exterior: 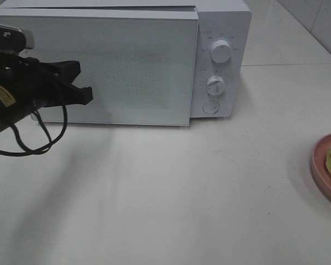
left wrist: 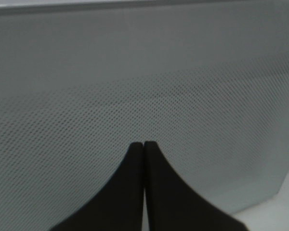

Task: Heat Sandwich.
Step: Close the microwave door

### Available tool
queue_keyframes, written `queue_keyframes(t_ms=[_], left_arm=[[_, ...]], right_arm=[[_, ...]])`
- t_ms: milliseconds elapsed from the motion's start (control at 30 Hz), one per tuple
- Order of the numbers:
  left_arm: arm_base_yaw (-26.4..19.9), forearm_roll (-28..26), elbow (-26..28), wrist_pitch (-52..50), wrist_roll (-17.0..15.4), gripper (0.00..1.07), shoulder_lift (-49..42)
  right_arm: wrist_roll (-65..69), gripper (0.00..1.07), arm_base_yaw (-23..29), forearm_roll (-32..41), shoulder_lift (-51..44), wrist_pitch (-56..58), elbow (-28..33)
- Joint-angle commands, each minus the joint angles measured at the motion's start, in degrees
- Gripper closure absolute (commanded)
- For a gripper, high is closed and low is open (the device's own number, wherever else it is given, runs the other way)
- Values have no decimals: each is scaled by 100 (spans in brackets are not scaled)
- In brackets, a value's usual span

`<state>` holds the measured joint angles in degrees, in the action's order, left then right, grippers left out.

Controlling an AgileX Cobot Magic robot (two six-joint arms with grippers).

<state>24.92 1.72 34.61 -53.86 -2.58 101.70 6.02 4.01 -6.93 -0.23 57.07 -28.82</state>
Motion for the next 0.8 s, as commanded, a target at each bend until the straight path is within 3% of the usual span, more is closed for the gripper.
queue_keyframes(t_ms=[33,467,800], left_arm=[[201,-292,212,-69,80,107,132],[928,-1020,1392,103,166,107,865],[1014,-1169,2137,413,223,107,1238]], right_arm=[[-46,31,-40,6,-155,0,17],[-46,31,-40,6,-155,0,17],[-46,31,-40,6,-155,0,17]])
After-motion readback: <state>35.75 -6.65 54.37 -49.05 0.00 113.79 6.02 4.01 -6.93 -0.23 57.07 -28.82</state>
